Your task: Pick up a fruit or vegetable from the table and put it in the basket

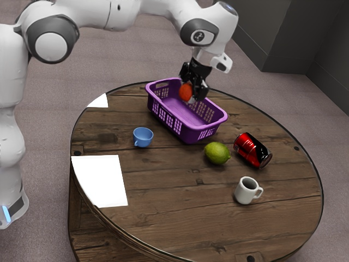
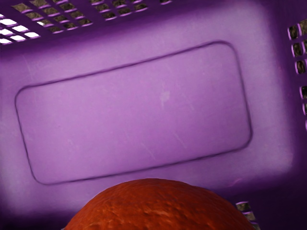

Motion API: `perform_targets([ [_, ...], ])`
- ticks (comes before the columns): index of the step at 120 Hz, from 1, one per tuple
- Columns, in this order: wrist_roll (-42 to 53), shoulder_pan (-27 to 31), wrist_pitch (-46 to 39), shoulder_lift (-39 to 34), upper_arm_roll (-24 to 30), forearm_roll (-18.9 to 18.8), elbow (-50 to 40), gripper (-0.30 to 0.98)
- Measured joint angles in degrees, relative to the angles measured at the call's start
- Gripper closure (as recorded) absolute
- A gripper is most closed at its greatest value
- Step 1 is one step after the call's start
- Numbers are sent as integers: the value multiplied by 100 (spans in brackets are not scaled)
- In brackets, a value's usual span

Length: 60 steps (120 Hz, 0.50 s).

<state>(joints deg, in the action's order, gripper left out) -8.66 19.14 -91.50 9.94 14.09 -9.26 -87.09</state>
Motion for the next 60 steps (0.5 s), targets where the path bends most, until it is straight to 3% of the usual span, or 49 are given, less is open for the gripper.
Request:
perform_targets([
  [26,266,262,-91,295,66,-107,82,30],
  [46,522,223,-123,318,45,-102,177,10],
  [55,622,30,-124,272,30,-140,194,6],
  [60,669,-450,-125,128,-151,-167,201,4],
])
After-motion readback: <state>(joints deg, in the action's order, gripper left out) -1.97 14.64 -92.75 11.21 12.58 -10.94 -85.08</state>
